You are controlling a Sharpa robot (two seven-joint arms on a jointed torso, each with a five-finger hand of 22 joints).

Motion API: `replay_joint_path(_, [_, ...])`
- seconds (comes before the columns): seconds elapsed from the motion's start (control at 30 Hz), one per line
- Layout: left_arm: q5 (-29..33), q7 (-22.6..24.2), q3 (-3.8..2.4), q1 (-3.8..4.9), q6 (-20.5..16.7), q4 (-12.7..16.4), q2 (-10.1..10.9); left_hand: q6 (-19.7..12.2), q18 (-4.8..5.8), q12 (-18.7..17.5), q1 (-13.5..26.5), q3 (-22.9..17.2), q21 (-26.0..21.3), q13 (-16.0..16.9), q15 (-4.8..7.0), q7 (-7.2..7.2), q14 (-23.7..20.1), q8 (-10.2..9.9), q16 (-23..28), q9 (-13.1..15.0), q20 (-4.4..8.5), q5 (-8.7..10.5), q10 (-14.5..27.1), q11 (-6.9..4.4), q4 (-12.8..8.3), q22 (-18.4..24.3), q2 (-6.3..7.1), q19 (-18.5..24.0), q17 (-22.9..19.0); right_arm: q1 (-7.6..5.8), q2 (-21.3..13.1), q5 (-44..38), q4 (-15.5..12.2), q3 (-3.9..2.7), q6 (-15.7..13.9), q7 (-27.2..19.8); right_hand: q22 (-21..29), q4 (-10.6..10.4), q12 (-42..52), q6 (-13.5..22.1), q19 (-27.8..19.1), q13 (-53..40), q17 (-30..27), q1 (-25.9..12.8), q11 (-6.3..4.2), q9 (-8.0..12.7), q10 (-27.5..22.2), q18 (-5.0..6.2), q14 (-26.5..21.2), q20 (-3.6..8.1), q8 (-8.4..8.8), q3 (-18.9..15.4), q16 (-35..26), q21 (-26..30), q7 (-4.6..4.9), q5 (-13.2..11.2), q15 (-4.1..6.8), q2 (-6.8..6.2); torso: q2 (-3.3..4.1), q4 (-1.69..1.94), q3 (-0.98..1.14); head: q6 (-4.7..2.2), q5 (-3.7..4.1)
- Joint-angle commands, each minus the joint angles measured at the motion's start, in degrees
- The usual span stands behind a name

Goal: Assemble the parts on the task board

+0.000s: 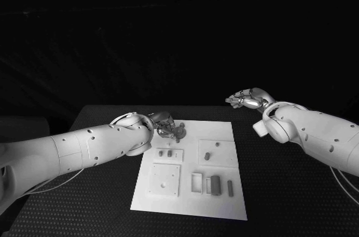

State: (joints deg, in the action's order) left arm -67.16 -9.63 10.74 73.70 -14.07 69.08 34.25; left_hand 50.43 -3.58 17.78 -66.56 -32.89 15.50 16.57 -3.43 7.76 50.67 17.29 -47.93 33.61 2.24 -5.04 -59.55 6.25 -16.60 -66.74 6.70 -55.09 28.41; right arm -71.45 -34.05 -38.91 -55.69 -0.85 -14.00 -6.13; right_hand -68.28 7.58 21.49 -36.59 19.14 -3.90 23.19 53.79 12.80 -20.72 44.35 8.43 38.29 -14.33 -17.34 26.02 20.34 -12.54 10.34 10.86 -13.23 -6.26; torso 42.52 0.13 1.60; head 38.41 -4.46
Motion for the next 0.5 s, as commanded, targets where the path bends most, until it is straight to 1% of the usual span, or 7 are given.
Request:
replay_joint_path(0.03, [-10.62,5.47,0.46,-0.13,-3.53,-0.68,-0.67,-0.14,-0.03,-0.63,-0.08,0.62,-0.39,-0.3,-0.21,0.21,0.36,-0.32,0.48,-0.21,-0.17,0.54,-0.55,-0.03,0.11,0.26,0.6,-0.29,-0.14,0.01,0.17,-0.01,0.06,-0.01,0.74,-0.66,-0.1,-0.32,-0.32,0.38,-0.09,0.05,-0.06,0.35,-0.13,-0.03,0.46,-0.46,0.07,0.12,-0.36,-0.12,-0.3,0.31,4.11,0.01,-0.27,-0.09,0.03,-0.04,0.0,-0.12,-0.03])
replay_joint_path(0.1, [-12.38,5.72,0.97,-0.29,-3.92,-1.01,-1.0,-0.12,-0.04,-1.01,0.01,0.84,-0.59,-0.46,-0.23,0.13,0.49,-0.35,0.72,-0.34,-0.19,0.69,-0.73,0.0,0.15,0.38,1.09,-0.41,-0.17,0.01,0.27,-0.01,0.2,-0.01,0.73,-0.7,-0.12,-0.31,-0.34,0.39,-0.07,0.05,-0.08,0.38,-0.13,-0.03,0.47,-0.46,0.06,0.13,-0.36,-0.12,-0.31,0.32,4.11,0.01,-0.27,-0.09,0.03,-0.03,0.01,-0.09,0.07])
replay_joint_path(0.2, [-13.77,6.25,1.32,-0.52,-4.73,-1.04,-1.53,-0.23,-0.05,-1.69,-0.01,0.94,-0.82,-0.75,-0.23,-0.28,0.7,-0.5,1.01,-0.59,-0.19,0.74,-0.76,-0.19,0.24,0.5,1.31,-0.64,-0.18,0.01,0.28,-0.02,0.23,-0.01,0.73,-0.71,-0.15,-0.3,-0.38,0.4,-0.05,0.05,-0.09,0.41,-0.13,-0.03,0.48,-0.46,0.05,0.14,-0.37,-0.11,-0.34,0.33,4.11,0.01,-0.28,-0.07,0.01,-0.02,-0.03,-0.1,0.2])
replay_joint_path(0.27, [-14.89,6.4,1.47,-0.68,-5.49,-1.16,-1.89,-0.5,-0.06,-2.29,-0.07,0.98,-1.01,-1.01,-0.21,-0.41,0.84,-0.82,1.21,-0.87,-0.18,0.76,-0.63,-0.18,0.24,0.56,1.4,-0.78,-0.15,0.01,0.28,-0.02,0.18,-0.01,0.76,-0.72,-0.17,-0.3,-0.39,0.4,-0.04,0.05,-0.1,0.41,-0.13,-0.03,0.49,-0.46,0.05,0.14,-0.38,-0.11,-0.34,0.33,4.11,0.01,-0.29,-0.05,0.01,-0.02,-0.03,-0.1,0.23])
replay_joint_path(0.5, [-15.54,6.3,1.53,-1.24,-5.8,-2.5,-3.14,-0.71,-0.07,-3.39,-0.39,0.95,-1.26,-1.48,-0.14,-0.62,1.15,-1.21,1.42,-1.27,-0.13,0.75,-0.19,-0.02,0.25,0.59,1.42,-1.07,-0.01,0.01,0.41,-0.02,0.03,-0.01,0.78,-0.71,-0.21,-0.29,-0.44,0.41,-0.01,0.05,-0.12,0.44,-0.12,-0.03,0.52,-0.46,0.04,0.15,-0.4,-0.12,-0.37,0.35,4.12,0.01,-0.3,-0.04,-0.02,0.01,-0.02,-0.08,0.42])
